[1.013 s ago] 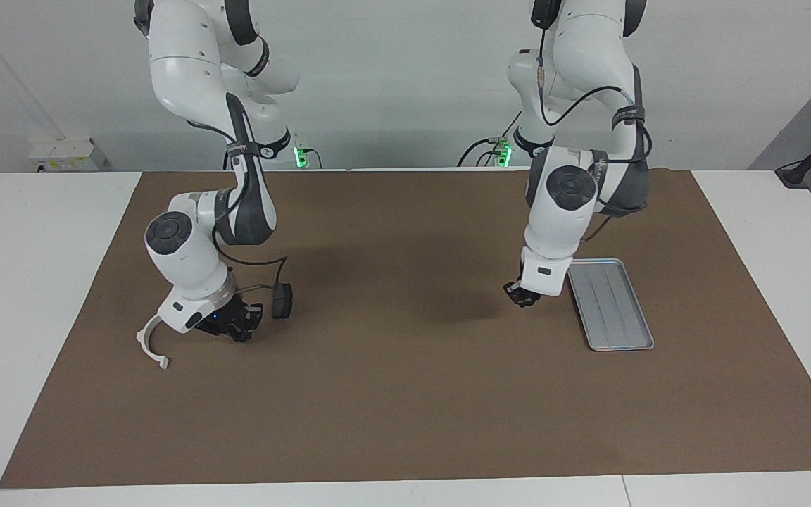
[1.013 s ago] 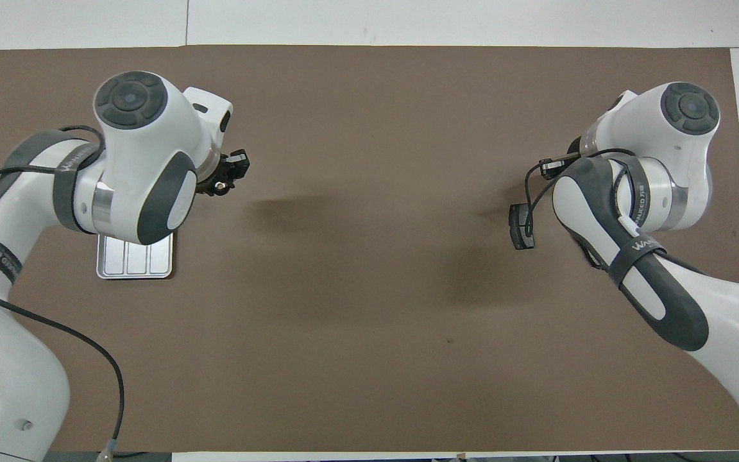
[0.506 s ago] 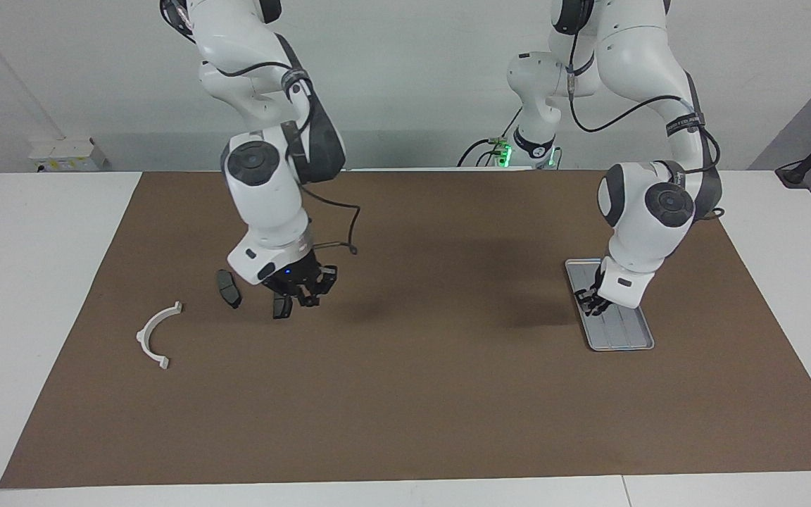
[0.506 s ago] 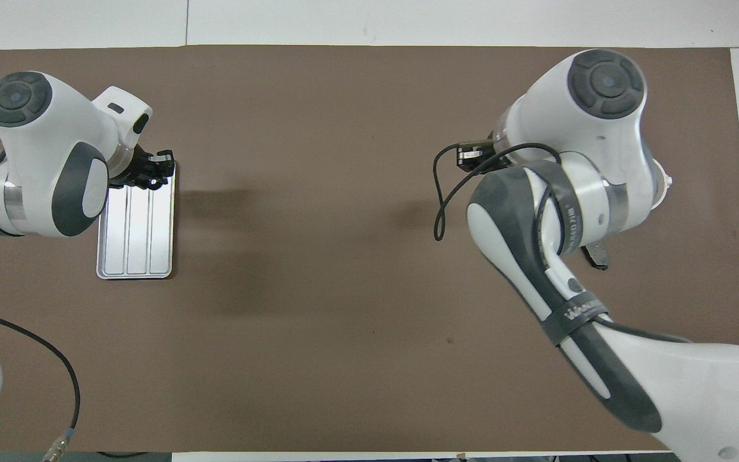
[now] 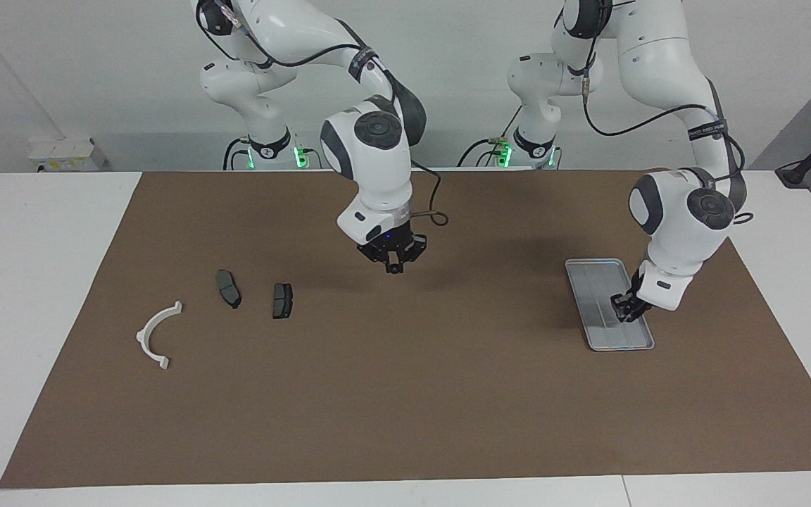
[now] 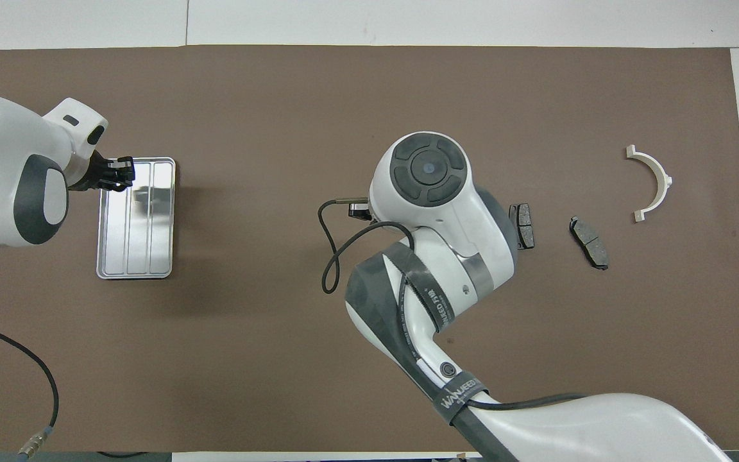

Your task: Pick bearing gear from pile to tray

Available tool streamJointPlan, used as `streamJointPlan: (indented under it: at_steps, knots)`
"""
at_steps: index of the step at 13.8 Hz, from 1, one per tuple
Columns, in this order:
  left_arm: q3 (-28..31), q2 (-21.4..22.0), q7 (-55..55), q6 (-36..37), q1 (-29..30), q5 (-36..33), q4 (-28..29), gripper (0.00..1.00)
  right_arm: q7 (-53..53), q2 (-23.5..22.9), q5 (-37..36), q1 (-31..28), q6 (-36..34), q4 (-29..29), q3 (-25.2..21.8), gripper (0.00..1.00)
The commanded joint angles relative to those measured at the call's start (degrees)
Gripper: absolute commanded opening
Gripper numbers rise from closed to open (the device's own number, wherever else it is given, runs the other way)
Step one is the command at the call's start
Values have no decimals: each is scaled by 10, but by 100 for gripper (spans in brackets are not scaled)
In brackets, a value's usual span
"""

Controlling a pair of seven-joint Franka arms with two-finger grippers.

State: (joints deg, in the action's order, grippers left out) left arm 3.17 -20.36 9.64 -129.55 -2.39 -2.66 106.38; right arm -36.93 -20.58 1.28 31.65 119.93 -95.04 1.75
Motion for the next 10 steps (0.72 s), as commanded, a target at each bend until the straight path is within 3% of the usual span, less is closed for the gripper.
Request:
streamJointPlan:
  at_steps: [1, 5, 10]
  knots:
    - [-6, 1, -14, -41, 11, 0, 40, 0, -16, -20, -1, 22, 55, -28, -2, 8]
    - [-6, -5, -13, -45, 11, 1, 43, 0, -32, -62, -1, 32, 111, -31, -2, 9]
    - [-6, -3, -14, -64, 12, 24, 64, 0, -32, -68, -1, 30, 145, -56, -2, 10]
